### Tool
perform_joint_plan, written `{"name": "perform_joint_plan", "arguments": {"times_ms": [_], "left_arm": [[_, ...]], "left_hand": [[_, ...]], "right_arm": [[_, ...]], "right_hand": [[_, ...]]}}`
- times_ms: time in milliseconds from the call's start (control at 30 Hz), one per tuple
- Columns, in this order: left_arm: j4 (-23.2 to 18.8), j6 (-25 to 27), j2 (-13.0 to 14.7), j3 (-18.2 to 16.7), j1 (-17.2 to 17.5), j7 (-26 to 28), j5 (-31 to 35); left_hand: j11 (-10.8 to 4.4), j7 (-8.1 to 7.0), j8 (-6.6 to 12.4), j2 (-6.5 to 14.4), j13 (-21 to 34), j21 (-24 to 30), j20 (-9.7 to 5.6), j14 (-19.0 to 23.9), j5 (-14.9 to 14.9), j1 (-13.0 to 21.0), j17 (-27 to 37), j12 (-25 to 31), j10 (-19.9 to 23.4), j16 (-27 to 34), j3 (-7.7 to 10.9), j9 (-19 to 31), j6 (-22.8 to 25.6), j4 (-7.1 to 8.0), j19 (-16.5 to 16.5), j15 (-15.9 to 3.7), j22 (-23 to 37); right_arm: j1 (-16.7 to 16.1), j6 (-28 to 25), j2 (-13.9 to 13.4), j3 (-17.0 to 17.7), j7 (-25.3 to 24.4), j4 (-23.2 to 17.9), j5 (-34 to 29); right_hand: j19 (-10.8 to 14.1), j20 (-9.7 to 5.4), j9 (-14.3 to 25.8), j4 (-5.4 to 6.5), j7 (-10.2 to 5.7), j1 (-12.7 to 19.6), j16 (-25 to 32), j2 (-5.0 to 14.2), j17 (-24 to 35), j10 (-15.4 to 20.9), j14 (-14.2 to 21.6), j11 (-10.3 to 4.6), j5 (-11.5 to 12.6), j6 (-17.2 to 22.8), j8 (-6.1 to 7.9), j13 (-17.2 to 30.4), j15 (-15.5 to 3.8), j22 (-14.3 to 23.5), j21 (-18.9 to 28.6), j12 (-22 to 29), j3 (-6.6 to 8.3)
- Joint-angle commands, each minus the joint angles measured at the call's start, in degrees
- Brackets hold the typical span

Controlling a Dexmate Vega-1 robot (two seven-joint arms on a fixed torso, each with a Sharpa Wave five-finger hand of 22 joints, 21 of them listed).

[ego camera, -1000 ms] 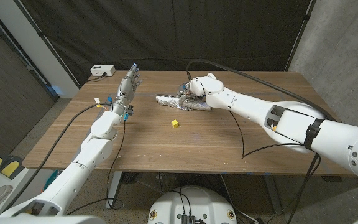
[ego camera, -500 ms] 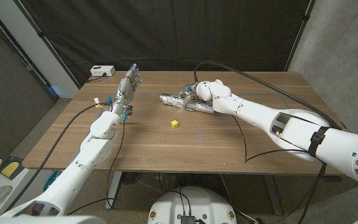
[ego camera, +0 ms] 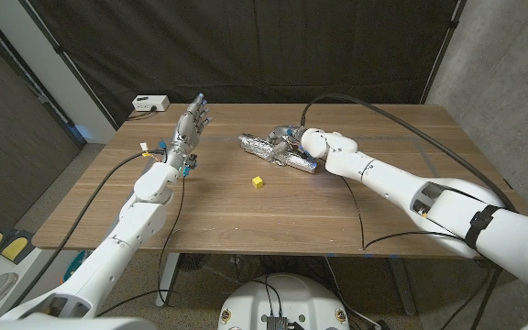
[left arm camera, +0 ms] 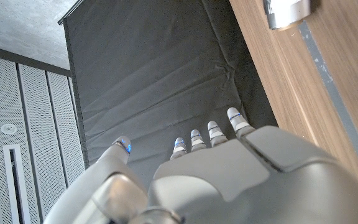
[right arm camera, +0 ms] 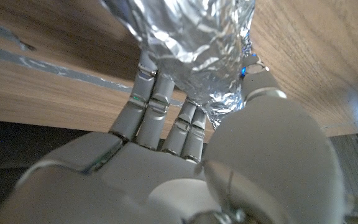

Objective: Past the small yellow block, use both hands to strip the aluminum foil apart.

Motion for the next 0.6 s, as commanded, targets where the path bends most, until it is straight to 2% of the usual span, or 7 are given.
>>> {"name": "perform_joint_plan", "arguments": {"times_ms": [33, 333, 600], "left_arm": [[0.50, 0.67, -0.07, 0.70, -0.76, -0.55, -0.23], [0.52, 1.10, -0.14, 1.20, -1.23, -0.52, -0.20], [0.66, 1.19, -0.17, 1.66, -1.66, -0.67, -0.09]], "left_hand": [[-0.04, -0.35, 0.07, 0.21, 0.23, 0.14, 0.01, 0.19, 0.33, -0.05, 0.04, 0.06, 0.19, -0.16, -0.24, 0.14, 0.41, -0.18, 0.41, -0.04, 0.04], [0.06, -0.29, 0.04, 0.26, 0.24, 0.08, 0.03, 0.30, 0.35, 0.03, 0.04, 0.00, 0.18, -0.15, -0.25, 0.15, 0.45, -0.21, 0.45, -0.04, 0.03], [0.02, -0.26, -0.01, 0.32, 0.24, 0.03, 0.03, 0.28, 0.37, 0.12, 0.04, -0.03, 0.24, -0.19, -0.25, 0.15, 0.41, -0.26, 0.49, -0.02, 0.03]], "right_arm": [[-3.57, 8.75, 0.43, 9.10, -7.58, 0.46, 12.26], [-5.56, 17.50, 3.94, 15.53, -8.43, 6.76, 21.81], [-6.25, 23.39, 7.13, 20.79, -4.84, 12.54, 28.96]], "right_hand": [[0.61, -6.09, 0.44, 0.24, 4.04, 10.40, 0.82, 10.66, 1.03, 18.65, 10.04, 3.47, 0.15, 14.02, 2.77, 25.66, -10.54, -0.24, 0.74, 1.99, 0.01], [0.60, -6.10, 1.14, 0.26, 4.12, 10.89, 0.91, 10.57, 1.56, 18.30, 9.82, 3.40, 0.08, 13.75, 2.76, 26.76, -10.52, -0.46, 1.79, 2.29, -0.17], [0.31, -6.13, 1.54, 0.34, 4.14, 11.24, 0.91, 10.60, 1.73, 18.15, 9.81, 3.36, 0.00, 13.47, 2.58, 27.63, -10.52, -0.52, 2.71, 2.54, -0.33]]}}
